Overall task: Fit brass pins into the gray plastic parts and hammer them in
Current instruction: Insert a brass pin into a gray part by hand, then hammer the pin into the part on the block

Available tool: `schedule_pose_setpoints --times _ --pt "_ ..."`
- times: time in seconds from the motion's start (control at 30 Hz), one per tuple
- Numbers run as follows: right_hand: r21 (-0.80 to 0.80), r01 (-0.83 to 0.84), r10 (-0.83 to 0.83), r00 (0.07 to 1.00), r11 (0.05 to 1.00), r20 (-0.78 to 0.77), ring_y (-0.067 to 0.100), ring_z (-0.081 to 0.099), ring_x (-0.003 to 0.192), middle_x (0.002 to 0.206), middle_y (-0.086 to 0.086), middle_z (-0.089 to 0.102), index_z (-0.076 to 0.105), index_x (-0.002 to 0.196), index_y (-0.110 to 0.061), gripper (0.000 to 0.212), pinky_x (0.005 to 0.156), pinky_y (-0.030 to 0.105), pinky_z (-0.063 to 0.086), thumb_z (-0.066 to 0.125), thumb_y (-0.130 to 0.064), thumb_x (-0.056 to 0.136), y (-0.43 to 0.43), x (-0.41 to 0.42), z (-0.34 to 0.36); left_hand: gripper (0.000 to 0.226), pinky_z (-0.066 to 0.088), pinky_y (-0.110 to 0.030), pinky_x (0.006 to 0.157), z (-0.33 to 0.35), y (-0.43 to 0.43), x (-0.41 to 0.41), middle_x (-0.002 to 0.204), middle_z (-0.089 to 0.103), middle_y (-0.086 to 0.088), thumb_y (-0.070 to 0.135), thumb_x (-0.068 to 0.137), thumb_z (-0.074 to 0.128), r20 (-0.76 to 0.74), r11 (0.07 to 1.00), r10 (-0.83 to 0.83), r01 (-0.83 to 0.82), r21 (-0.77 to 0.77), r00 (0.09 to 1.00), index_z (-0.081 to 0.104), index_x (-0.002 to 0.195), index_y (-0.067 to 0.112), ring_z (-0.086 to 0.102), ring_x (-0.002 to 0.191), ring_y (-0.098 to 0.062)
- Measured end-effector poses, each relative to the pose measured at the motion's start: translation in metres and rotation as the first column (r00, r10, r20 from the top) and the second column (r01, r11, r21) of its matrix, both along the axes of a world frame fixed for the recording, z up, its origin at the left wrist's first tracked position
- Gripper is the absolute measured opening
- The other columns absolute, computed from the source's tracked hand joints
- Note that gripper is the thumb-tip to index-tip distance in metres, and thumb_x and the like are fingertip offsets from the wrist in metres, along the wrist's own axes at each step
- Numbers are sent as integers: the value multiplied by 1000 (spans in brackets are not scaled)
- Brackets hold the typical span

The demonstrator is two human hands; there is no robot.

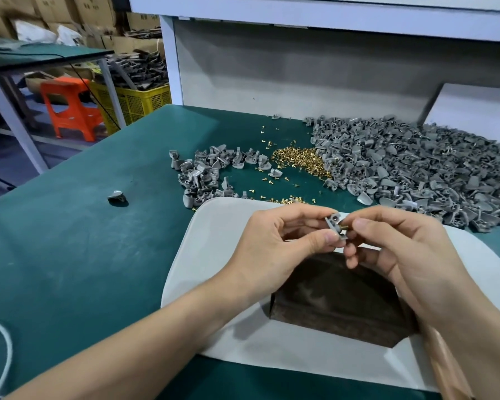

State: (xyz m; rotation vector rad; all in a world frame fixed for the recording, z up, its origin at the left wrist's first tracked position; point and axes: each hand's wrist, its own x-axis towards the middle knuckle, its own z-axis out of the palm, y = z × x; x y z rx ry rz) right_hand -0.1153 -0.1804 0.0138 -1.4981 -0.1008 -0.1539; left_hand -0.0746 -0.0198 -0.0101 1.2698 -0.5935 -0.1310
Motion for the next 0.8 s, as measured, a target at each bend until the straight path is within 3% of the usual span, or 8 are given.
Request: schedule_pose_setpoints --times 0.13,0.23,0.33,0.47,0.6,0.8 --pt "-108 25 -24 1000 994 10 15 60 52 59 10 64 75 73 -14 12 50 20 51 66 -15 66 0 -2 4 28 57 -25 77 0 -1 0 82 71 3 -5 82 65 -12 1000 -8 8 9 1000 70 94 19 69 82 -13" --pt "-202 90 -80 995 975 58 15 60 49 58 9 64 73 73 -15 12 49 20 52 68 -5 74 2 -4 3 28 57 -24 75 -1 -1 0 83 71 4 -4 83 63 -38 1000 -29 29 4 999 69 99 18 69 82 -13" --pt "-339 239 -185 965 910 185 17 62 49 63 3 66 71 74 -20 19 52 32 57 69 -1 79 4 -4 -1 33 57 -26 78 -1 0 1 87 73 3 -3 81 66 -29 999 -27 28 31 999 68 104 21 69 83 -12" --pt "-457 354 -207 917 816 341 19 63 52 66 -1 64 67 71 -20 16 57 48 57 71 -5 76 7 -3 -5 37 55 -21 77 -1 1 3 83 73 7 -3 80 67 -7 997 -31 32 69 999 68 103 26 67 80 -6" --pt "-512 408 -193 886 756 421 17 62 52 66 -5 64 66 71 -19 22 51 42 55 73 2 75 8 -3 -6 36 55 -20 77 -1 2 3 79 72 11 -3 81 66 23 994 -32 29 105 999 67 101 27 65 76 -3" --pt "-481 372 -189 903 794 386 14 61 44 63 -4 65 66 69 -16 21 50 37 54 72 4 75 6 -3 -7 37 55 -20 73 -2 2 2 77 71 9 -6 81 65 20 994 -41 39 104 999 66 102 24 66 74 -5"
